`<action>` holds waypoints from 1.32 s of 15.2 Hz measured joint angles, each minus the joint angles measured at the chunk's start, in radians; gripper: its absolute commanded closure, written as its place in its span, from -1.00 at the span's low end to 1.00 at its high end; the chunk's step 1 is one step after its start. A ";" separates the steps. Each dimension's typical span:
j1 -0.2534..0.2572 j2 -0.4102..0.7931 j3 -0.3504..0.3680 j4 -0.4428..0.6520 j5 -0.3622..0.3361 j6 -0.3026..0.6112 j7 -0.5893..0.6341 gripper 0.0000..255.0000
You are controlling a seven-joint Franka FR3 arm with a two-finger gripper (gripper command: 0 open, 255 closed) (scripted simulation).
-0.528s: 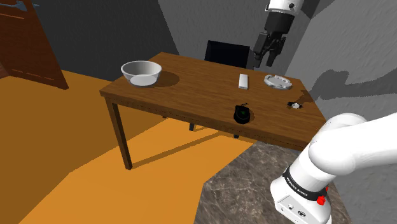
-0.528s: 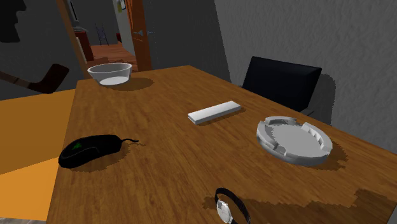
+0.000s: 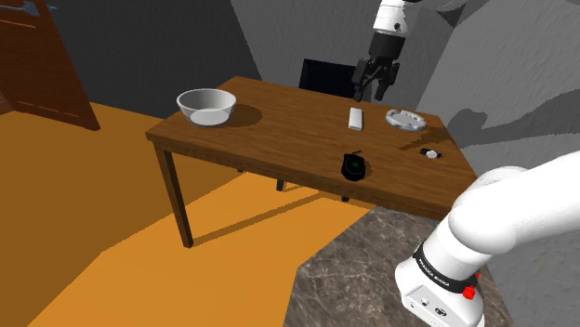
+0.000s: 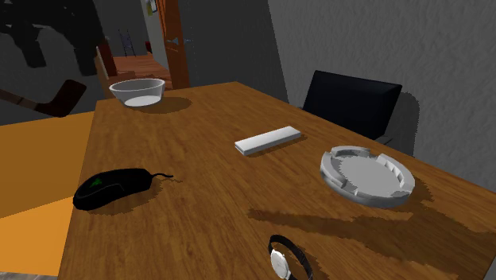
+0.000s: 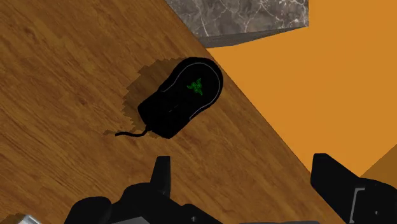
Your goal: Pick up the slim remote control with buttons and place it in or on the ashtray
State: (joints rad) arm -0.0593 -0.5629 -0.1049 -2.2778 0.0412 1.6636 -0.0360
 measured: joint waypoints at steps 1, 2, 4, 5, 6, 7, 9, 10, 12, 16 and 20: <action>-0.007 0.025 -0.006 0.001 -0.004 0.025 0.004 -1.00; -0.015 0.051 -0.013 0.009 -0.008 0.046 0.009 -1.00; -0.026 0.114 -0.023 0.038 -0.013 0.083 0.022 -1.00; -0.033 0.140 -0.030 0.043 -0.017 0.104 0.026 -1.00; -0.039 0.171 -0.036 0.049 -0.018 0.131 0.032 -1.00; -0.046 0.211 -0.045 0.071 -0.020 0.151 0.033 -1.00; -0.061 0.262 -0.062 0.094 -0.024 0.182 0.038 -1.00; -0.066 0.293 -0.068 0.114 -0.024 0.194 0.045 -1.00; -0.077 0.361 -0.081 0.142 -0.022 0.236 0.054 -1.00; -0.099 0.481 -0.107 0.215 -0.014 0.288 0.074 -1.00; -0.126 0.622 -0.135 0.329 0.005 0.319 0.085 -1.00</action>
State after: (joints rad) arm -0.1854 0.0588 -0.2404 -1.9492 0.0463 1.9824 0.0492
